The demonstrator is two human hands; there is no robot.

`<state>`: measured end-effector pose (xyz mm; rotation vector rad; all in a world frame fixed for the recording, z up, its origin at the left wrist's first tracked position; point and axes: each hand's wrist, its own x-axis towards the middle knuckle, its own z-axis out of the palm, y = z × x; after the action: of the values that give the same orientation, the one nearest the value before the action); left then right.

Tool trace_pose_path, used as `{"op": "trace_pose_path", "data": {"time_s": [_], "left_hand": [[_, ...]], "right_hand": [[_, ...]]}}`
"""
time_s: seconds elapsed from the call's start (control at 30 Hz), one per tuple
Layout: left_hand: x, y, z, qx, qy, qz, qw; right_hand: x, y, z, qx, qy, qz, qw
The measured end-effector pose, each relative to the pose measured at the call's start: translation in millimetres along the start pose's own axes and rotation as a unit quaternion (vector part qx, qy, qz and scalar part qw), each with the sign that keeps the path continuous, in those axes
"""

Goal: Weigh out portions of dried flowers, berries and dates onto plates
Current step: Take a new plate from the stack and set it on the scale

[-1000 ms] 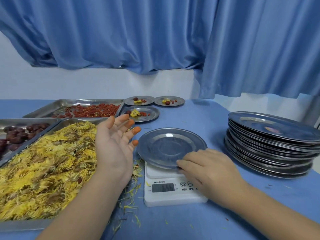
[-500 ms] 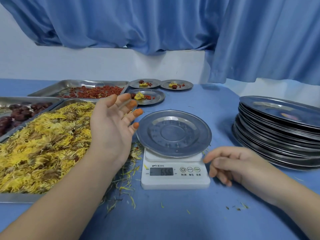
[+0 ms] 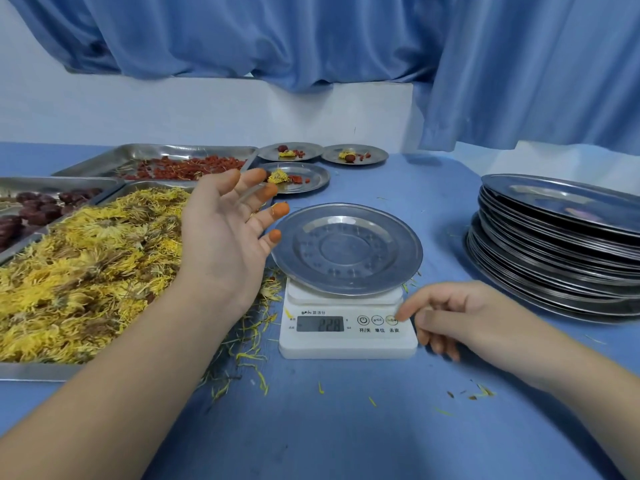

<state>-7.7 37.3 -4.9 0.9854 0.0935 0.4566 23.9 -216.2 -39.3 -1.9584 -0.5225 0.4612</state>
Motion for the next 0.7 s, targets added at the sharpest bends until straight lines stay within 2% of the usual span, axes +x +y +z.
{"op": "trace_pose_path", "data": {"time_s": [0.1, 0.2, 0.27, 0.4, 0.7], "left_hand": [[-0.6, 0.0, 0.3, 0.001, -0.002, -0.001, 1.0], [-0.6, 0.3, 0.8, 0.003, -0.002, -0.003, 1.0], [-0.4, 0.2, 0.7, 0.004, -0.003, -0.005, 1.0], [-0.1, -1.3, 0.4, 0.01, -0.005, -0.006, 1.0], [-1.7, 0.1, 2.2, 0.013, -0.005, -0.004, 1.0]], "right_hand": [[-0.8, 3.3, 4.4, -0.068, 0.018, -0.042, 0.997], [-4.1, 7.9, 8.4, -0.2, 0.035, -0.114, 0.972], [-7.7, 7.4, 11.0, -0.241, 0.03, -0.132, 0.961], [-10.1, 4.3, 16.2, -0.279, 0.04, -0.146, 0.948], [-18.2, -6.6, 15.3, -0.356, 0.047, -0.115, 0.926]]}}
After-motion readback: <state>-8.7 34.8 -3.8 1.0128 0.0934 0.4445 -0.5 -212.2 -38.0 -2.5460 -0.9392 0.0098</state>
